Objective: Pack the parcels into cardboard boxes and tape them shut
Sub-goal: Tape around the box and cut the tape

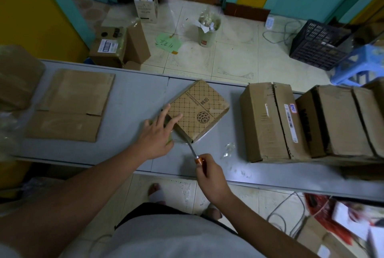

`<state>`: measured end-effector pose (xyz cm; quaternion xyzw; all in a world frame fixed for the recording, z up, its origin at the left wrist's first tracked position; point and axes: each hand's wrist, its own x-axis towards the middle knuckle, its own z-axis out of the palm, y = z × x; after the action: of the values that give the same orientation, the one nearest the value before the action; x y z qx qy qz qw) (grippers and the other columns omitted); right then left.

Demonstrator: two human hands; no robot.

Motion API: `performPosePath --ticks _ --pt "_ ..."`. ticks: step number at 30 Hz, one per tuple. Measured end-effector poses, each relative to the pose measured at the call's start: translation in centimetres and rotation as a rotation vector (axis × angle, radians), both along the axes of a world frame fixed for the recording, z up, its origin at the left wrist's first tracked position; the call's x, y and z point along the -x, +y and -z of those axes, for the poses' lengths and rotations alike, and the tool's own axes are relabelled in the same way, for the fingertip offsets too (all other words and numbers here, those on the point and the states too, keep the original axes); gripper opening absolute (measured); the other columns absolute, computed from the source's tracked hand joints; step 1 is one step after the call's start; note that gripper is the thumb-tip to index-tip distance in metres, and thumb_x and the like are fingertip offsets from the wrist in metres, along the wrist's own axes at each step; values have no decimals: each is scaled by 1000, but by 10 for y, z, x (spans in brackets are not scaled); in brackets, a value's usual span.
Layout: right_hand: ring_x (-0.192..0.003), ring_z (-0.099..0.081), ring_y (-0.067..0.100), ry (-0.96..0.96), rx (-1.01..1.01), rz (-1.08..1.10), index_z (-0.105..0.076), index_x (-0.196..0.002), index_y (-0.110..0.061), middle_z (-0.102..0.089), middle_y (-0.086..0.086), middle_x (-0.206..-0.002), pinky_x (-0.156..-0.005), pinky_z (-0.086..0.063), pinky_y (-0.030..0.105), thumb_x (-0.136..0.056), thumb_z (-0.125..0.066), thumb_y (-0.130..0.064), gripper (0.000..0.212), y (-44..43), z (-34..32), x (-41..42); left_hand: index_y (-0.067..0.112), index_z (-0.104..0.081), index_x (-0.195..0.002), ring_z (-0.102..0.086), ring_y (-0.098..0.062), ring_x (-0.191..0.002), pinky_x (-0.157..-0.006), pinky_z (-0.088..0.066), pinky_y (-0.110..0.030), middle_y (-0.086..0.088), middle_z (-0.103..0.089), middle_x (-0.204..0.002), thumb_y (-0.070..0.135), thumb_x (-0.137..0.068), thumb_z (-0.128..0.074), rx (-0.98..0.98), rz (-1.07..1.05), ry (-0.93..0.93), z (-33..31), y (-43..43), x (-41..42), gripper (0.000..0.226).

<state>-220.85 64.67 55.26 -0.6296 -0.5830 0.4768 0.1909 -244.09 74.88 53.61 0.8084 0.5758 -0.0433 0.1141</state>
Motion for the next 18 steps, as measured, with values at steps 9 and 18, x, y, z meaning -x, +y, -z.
performPosePath --ticks 9,18 --pt "-67 -59 6 -21 -3 -27 -54 -118 -24 -64 -6 -82 -58 -46 21 -107 -50 -23 12 -9 11 2 53 -7 -160 -38 -31 -150 -105 -42 -56 4 15 -175 48 -92 -71 -15 -61 -108 -4 -1 7 94" --pt "-62 -64 19 107 148 -3 -50 -126 -15 -63 9 -93 -50 -59 33 -109 -49 -27 21 -12 10 41 58 11 -159 -36 -25 -146 -106 -37 -50 2 21 -174 50 -95 -64 -32 11 -44 -9 -1 13 99"
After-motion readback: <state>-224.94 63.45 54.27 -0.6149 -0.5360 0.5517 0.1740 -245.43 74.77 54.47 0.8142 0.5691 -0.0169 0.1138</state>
